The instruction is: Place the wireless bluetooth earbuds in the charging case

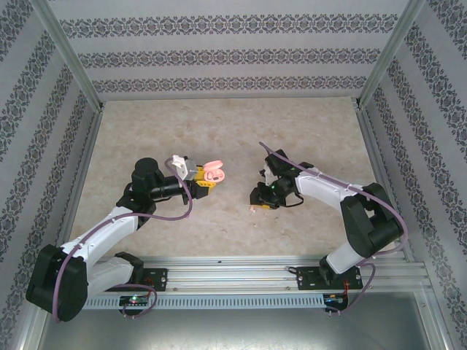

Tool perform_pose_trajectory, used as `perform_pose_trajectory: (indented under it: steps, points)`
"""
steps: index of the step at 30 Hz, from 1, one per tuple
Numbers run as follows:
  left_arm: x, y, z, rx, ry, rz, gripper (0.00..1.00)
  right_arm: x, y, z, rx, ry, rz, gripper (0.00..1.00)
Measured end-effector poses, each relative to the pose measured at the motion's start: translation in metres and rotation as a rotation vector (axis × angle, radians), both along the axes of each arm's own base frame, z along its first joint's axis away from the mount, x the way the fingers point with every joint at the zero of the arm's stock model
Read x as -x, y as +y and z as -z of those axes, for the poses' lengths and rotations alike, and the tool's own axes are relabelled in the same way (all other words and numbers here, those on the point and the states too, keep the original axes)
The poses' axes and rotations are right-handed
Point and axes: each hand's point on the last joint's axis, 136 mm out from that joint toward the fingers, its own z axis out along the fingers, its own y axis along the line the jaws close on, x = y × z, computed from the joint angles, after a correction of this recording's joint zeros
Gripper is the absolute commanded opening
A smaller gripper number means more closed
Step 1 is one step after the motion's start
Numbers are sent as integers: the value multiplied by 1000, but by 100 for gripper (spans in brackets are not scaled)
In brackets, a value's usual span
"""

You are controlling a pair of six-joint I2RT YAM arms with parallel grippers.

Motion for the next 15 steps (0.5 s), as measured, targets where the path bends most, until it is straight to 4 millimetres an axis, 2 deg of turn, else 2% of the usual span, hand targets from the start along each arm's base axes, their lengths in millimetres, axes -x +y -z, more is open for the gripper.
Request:
perform_pose_trajectory:
  steps: [7,11,15]
  points:
    - [0,0,0,0,0,0,15,-7,-6,-7,102,-24,-27,36]
    - [1,0,-2,2,-5,0,15,-11,9,-13,166,-46,-77,35]
    - [2,1,-4,4,-12,-3,15,-11,18,-8,243,-43,-120,33]
